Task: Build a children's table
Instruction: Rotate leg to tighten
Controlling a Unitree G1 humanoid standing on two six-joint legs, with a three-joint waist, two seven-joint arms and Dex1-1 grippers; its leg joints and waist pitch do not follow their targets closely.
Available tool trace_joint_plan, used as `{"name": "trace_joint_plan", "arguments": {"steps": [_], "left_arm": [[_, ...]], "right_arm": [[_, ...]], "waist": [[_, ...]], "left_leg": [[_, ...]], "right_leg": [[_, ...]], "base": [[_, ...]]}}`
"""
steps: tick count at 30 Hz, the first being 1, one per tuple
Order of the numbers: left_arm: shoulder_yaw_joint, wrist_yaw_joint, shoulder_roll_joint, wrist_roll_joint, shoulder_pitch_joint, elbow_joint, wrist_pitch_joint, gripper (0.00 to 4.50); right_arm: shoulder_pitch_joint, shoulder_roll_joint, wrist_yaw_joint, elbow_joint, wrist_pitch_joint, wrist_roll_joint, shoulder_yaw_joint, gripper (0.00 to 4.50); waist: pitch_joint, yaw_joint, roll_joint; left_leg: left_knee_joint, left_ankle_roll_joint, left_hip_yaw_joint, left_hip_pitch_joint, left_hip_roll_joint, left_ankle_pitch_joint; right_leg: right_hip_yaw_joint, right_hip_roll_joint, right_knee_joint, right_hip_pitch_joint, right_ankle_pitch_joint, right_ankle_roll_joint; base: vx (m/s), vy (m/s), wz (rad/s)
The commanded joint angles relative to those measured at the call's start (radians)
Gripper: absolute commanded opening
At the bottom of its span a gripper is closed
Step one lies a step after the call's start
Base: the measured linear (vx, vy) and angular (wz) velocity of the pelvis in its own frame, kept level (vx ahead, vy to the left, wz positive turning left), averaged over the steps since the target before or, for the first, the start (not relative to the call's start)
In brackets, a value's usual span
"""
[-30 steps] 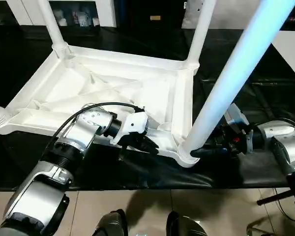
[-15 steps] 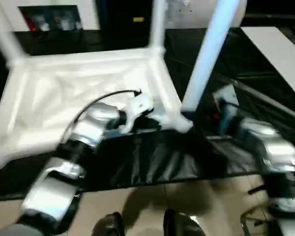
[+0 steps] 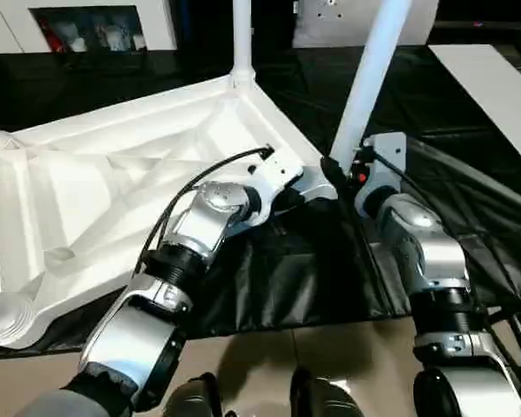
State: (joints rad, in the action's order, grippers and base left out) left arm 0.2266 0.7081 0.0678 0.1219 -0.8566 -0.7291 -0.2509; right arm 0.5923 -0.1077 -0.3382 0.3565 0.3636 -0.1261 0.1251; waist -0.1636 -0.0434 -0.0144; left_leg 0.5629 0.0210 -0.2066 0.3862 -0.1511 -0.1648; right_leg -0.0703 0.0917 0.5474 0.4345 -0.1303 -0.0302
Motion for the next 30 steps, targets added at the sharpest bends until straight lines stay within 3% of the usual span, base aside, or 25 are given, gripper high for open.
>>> {"name": "trace_joint_plan", "arguments": {"steps": [1, 2, 3, 9, 10, 13, 17, 21, 25, 27, 30], "left_arm": [[0.034, 0.015, -0.03, -0.008, 0.007, 0.002, 0.039, 0.0], [0.048, 0.072, 0.007, -0.002, 0.024, 0.011, 0.073, 0.0], [0.055, 0.096, 0.024, 0.0, 0.031, 0.015, 0.084, 0.0], [0.08, 0.186, 0.078, 0.005, 0.049, 0.026, 0.136, 0.0], [0.097, 0.259, 0.114, 0.003, 0.062, 0.035, 0.171, 0.0], [0.121, 0.358, 0.159, -0.008, 0.076, 0.048, 0.214, 0.0], [0.13, 0.418, 0.193, -0.013, 0.083, 0.053, 0.232, 0.0], [0.149, 0.556, 0.252, -0.035, 0.1, 0.068, 0.327, 0.0], [0.155, 0.645, 0.286, -0.057, 0.107, 0.076, 0.375, 0.0], [0.155, 0.716, 0.304, -0.081, 0.109, 0.089, 0.383, 0.0], [0.167, 0.785, 0.318, -0.101, 0.109, 0.11, 0.375, 0.0]], "right_arm": [[-0.012, 0.022, -0.087, -0.007, 0.01, -0.042, -0.063, 3.16], [-0.029, -0.049, -0.173, -0.002, -0.044, -0.043, -0.065, 3.42], [-0.036, -0.08, -0.218, -0.003, -0.06, -0.05, -0.062, 3.42], [-0.049, -0.174, -0.365, -0.01, -0.087, -0.08, -0.05, 3.89], [-0.061, -0.251, -0.486, -0.013, -0.114, -0.077, -0.068, 3.93], [-0.07, -0.333, -0.615, -0.007, -0.144, -0.091, -0.087, 4.22], [-0.086, -0.393, -0.748, -0.02, -0.155, -0.121, -0.099, 4.22], [-0.116, -0.474, -0.952, -0.038, -0.176, -0.16, -0.139, 4.22], [-0.128, -0.504, -1.05, -0.045, -0.183, -0.187, -0.154, 4.22], [-0.13, -0.517, -1.103, -0.048, -0.176, -0.2, -0.17, 3.89], [-0.127, -0.508, -1.12, -0.042, -0.179, -0.2, -0.182, 3.89]], "waist": [[0.075, -0.006, -0.007], [0.077, -0.009, -0.003], [0.078, -0.012, -0.006], [0.085, -0.018, -0.01], [0.087, -0.021, -0.01], [0.087, -0.026, -0.011], [0.083, -0.037, -0.005], [0.086, -0.047, -0.007], [0.087, -0.051, -0.009], [0.088, -0.052, -0.008], [0.09, -0.055, -0.007]], "left_leg": [[-0.07, -0.097, 0.038, -0.023, -0.073, -0.229], [-0.07, -0.097, 0.039, -0.023, -0.074, -0.226], [-0.067, -0.108, 0.037, -0.022, -0.073, -0.227], [-0.055, -0.157, 0.033, -0.017, -0.072, -0.136], [-0.052, -0.166, 0.031, -0.016, -0.071, -0.128], [-0.05, -0.179, 0.029, -0.016, -0.074, -0.117], [-0.052, -0.159, 0.029, -0.021, -0.084, -0.159], [-0.054, -0.139, 0.032, -0.022, -0.087, -0.181], [-0.054, -0.135, 0.032, -0.021, -0.087, -0.188], [-0.054, -0.129, 0.031, -0.023, -0.088, -0.189], [-0.054, -0.122, 0.032, -0.024, -0.089, -0.175]], "right_leg": [[0.05, 0.077, -0.058, -0.054, -0.306, -0.2], [0.05, 0.078, -0.057, -0.055, -0.307, -0.202], [0.049, 0.079, -0.058, -0.058, -0.303, -0.199], [0.048, 0.075, -0.04, -0.063, -0.199, -0.245], [0.047, 0.074, -0.036, -0.065, -0.178, -0.255], [0.046, 0.073, -0.032, -0.067, -0.165, -0.27], [0.043, 0.071, -0.037, -0.063, -0.237, -0.266], [0.043, 0.074, -0.037, -0.064, -0.264, -0.263], [0.044, 0.077, -0.037, -0.064, -0.277, -0.255], [0.045, 0.078, -0.036, -0.063, -0.284, -0.261], [0.045, 0.078, -0.033, -0.061, -0.273, -0.269]], "base": [[0.0, 0.0, 0.0], [0.0, 0.0, 0.0], [0.0, 0.0, 0.0], [0.0, 0.0, 0.0], [0.0, 0.0, 0.0], [0.0, 0.0, 0.0], [0.0, 0.0, 0.0], [0.0, 0.0, 0.0], [0.0, 0.0, 0.0], [0.0, 0.0, 0.0], [0.0, 0.0, 0.0]]}}
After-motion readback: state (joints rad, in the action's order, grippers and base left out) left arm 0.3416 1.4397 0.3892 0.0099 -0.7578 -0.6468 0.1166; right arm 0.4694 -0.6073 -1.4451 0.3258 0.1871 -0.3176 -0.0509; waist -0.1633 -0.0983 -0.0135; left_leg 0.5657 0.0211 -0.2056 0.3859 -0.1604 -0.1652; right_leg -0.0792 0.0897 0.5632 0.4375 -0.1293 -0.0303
